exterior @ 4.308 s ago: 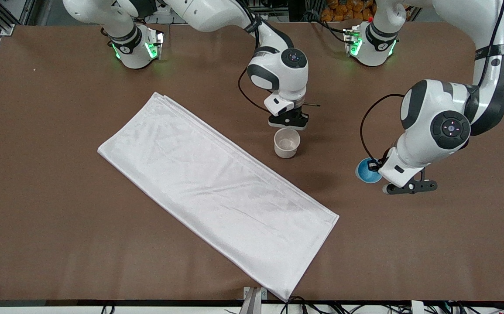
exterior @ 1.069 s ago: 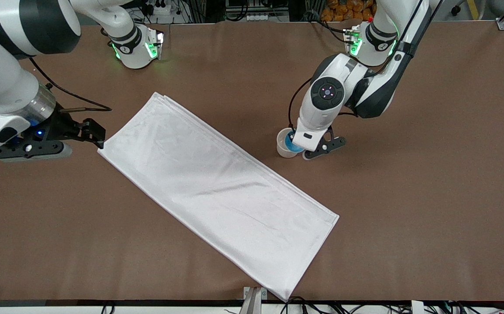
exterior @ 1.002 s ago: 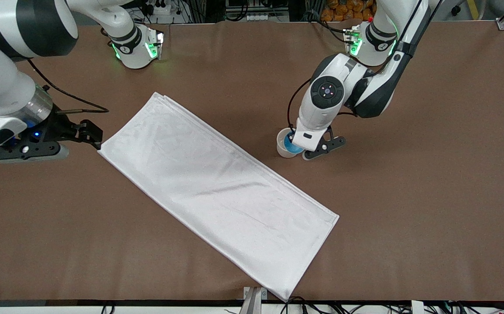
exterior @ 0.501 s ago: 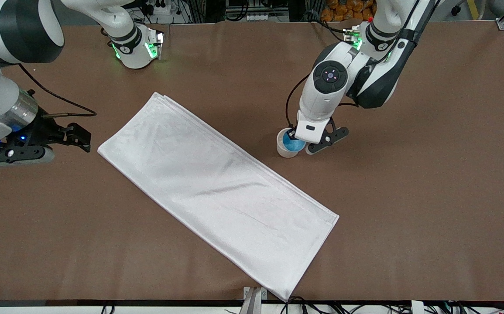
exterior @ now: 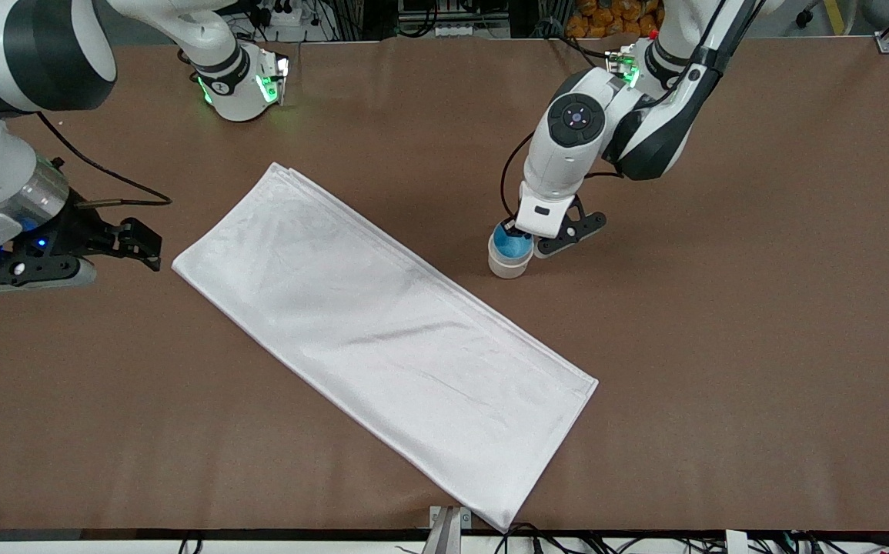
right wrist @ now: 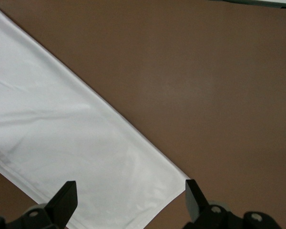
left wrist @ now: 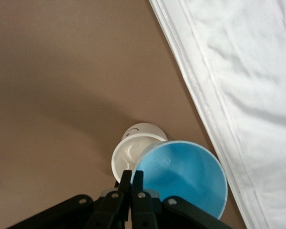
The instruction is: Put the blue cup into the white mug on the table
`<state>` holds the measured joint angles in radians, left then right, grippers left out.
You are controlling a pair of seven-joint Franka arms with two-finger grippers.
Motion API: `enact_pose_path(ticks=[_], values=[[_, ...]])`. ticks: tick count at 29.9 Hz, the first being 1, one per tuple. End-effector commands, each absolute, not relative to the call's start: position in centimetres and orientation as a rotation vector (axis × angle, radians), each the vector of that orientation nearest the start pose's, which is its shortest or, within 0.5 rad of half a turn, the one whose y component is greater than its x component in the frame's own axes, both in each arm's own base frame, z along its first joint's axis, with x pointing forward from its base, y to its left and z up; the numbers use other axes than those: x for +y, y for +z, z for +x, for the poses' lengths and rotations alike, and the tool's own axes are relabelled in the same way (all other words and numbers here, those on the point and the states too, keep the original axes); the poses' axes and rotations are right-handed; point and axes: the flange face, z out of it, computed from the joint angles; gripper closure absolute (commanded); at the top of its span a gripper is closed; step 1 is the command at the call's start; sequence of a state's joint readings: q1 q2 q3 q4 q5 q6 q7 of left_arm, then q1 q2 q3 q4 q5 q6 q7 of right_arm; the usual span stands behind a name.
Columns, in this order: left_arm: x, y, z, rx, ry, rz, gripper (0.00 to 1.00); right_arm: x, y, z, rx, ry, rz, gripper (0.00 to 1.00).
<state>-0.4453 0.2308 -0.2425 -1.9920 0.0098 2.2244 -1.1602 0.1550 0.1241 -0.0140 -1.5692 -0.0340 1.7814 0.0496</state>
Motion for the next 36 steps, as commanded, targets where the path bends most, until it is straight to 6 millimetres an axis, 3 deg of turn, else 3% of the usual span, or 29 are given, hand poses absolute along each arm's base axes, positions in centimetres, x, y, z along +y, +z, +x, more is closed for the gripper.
enact_pose_path(ticks=[1,9,18,19,20,22,31,36], values=[[-37.2,34.0,45.9,-0.75,0.026,-3.074,1.0,7.8,57.3,58.5,-0.165,-0.195,-3.138,0.0],[-37.2,32.0,46.0,-0.726,0.046,-3.054,1.0,7.8,57.4,58.4,-0.165,-0.197,-3.137,0.0],[-37.2,31.1,46.3,-0.711,0.034,-3.052,1.0,7.3,57.5,58.4,-0.152,-0.199,-3.138,0.0],[-37.1,31.2,46.4,-0.715,0.034,-3.051,0.9,7.3,57.5,58.4,-0.152,-0.199,-3.138,0.0],[-36.9,31.2,46.6,-0.718,0.033,-3.051,0.54,7.3,57.5,58.4,-0.152,-0.199,-3.138,0.0],[-36.9,31.2,46.5,-0.7,0.033,-3.054,0.01,7.3,57.5,58.4,-0.15,-0.199,-3.138,0.0],[-36.6,32.4,47.1,-0.707,0.01,-3.066,0.0,7.4,57.4,58.4,-0.15,-0.197,-3.138,0.0],[-34.4,34.7,48.9,-0.65,-0.032,-3.095,0.0,7.4,57.4,58.4,-0.152,-0.197,-3.138,0.0]])
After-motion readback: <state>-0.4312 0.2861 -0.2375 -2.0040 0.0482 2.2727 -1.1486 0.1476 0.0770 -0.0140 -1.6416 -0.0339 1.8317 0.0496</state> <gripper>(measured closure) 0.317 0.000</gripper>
